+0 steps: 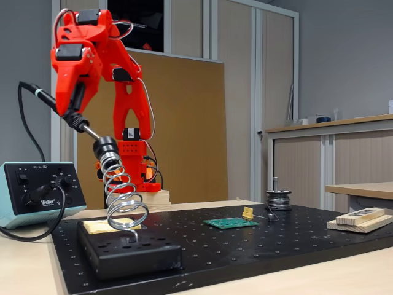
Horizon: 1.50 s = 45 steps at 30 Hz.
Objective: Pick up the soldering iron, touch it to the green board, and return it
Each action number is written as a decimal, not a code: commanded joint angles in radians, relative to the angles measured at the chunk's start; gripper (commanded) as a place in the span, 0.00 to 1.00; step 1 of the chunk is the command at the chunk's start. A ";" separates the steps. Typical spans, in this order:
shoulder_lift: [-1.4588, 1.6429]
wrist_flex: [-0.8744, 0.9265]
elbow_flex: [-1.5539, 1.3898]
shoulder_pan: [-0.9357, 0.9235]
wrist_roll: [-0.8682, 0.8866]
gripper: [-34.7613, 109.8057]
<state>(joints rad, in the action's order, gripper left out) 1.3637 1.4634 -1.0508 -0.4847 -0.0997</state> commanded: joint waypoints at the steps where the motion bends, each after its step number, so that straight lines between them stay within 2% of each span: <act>1: 0.003 0.006 0.060 0.040 0.020 0.24; 13: -0.051 0.040 0.031 0.327 0.321 0.24; 20: -0.094 0.018 0.052 0.408 0.454 0.24; 25: -0.069 -0.006 -0.034 0.373 0.460 0.24; 34: -0.038 -0.054 -0.181 0.181 0.399 0.24; 39: -0.095 -0.034 -0.087 0.075 0.336 0.24; 45: -0.150 -0.025 0.006 0.067 0.301 0.24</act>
<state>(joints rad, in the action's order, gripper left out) 1.2057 1.4297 -1.0953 -0.4234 0.2086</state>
